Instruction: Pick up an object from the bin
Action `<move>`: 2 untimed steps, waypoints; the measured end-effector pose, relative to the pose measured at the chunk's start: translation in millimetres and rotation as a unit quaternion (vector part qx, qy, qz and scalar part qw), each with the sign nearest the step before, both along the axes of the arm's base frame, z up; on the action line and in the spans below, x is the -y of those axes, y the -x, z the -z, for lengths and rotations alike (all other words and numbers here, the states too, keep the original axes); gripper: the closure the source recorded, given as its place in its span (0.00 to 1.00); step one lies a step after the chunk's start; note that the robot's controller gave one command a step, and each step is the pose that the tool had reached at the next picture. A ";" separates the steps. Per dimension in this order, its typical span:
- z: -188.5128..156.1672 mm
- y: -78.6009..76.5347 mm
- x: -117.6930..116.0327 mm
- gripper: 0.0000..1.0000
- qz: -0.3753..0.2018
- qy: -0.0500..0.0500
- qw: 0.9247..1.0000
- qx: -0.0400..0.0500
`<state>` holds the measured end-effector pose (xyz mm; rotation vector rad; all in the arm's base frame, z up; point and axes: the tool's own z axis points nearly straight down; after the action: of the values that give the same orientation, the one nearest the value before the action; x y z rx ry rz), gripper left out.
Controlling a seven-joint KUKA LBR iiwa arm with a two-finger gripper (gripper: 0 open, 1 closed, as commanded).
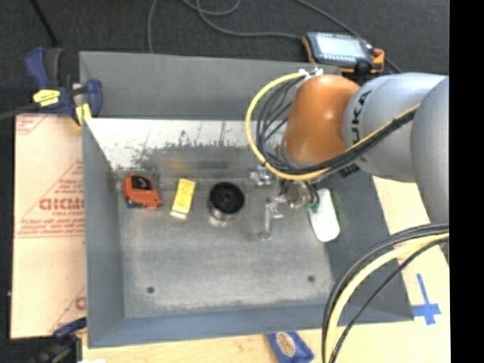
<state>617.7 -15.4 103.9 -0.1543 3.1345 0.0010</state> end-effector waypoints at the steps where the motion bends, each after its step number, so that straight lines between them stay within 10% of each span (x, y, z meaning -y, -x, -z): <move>1: 24.4 -1.0 -11.0 0.00 -0.041 0.002 0.999 0.007; 2: 31.6 0.9 -34.7 1.00 0.074 0.001 0.997 0.003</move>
Offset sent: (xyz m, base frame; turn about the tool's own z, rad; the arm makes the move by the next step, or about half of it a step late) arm -0.0035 0.0366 -0.0339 0.1494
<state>616.8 19.3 72.4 0.0786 3.1303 -0.0020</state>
